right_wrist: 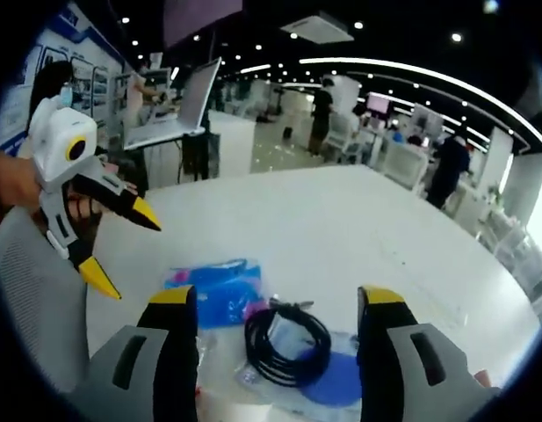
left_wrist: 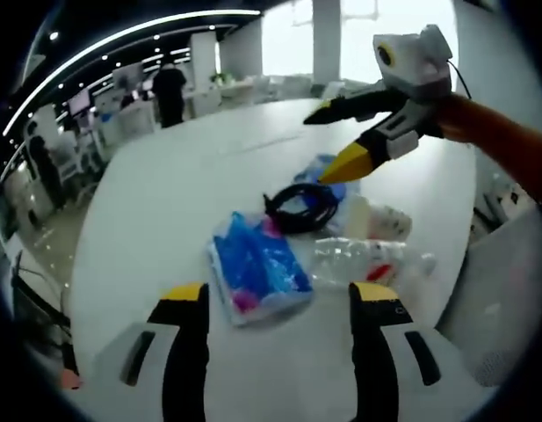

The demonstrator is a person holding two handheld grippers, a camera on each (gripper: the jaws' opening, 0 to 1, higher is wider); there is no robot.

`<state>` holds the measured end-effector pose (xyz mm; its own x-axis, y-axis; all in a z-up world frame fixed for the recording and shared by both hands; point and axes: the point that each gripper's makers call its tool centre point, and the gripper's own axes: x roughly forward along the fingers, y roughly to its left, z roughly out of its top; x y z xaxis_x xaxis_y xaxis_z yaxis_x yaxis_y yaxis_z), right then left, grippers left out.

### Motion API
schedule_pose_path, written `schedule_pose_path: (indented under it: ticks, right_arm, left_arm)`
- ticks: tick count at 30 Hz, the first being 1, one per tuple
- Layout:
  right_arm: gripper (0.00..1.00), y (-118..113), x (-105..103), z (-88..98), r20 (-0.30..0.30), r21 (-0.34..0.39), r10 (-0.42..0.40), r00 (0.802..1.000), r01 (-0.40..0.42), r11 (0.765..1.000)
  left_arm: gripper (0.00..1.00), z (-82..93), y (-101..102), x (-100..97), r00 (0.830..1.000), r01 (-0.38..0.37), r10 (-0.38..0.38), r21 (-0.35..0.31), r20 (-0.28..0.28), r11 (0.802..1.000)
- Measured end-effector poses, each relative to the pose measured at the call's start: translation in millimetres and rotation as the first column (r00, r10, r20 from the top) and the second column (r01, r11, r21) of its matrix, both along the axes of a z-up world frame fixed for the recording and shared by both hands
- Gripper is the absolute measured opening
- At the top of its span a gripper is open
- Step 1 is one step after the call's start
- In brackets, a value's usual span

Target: Arrange the tabletop items into an orderly group along one side of the table until the central work area is clear of visible clutter.

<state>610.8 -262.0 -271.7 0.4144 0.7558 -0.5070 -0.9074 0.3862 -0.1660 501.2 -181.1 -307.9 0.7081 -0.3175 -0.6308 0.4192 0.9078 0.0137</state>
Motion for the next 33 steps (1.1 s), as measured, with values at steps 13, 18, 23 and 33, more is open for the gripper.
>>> schedule_pose_path:
  ticks: [13, 18, 23, 33]
  right_arm:
    - [0.70, 20.6, 11.8, -16.7, -0.009, -0.020, 0.037, 0.999, -0.037, 0.999]
    - [0.67, 29.5, 13.0, -32.1, -0.030, -0.048, 0.062, 0.998, -0.064, 0.997]
    - [0.62, 38.8, 13.8, -41.9, -0.043, -0.061, 0.093, 0.995, -0.096, 0.994]
    - [0.53, 51.7, 17.1, -62.4, -0.066, -0.088, 0.150, 0.986, -0.155, 0.984]
  left_arm:
    - [0.61, -10.9, -1.0, 5.1, 1.000, 0.012, -0.012, -0.010, -0.029, 1.000]
    - [0.60, -17.1, 1.0, 5.2, 0.999, 0.009, -0.009, -0.014, -0.043, 1.000]
    - [0.59, -20.8, 1.7, 6.1, 0.999, 0.012, -0.012, -0.013, -0.053, 1.000]
    - [0.58, -32.3, -0.1, 9.3, 0.996, 0.018, -0.020, -0.021, -0.083, 1.000]
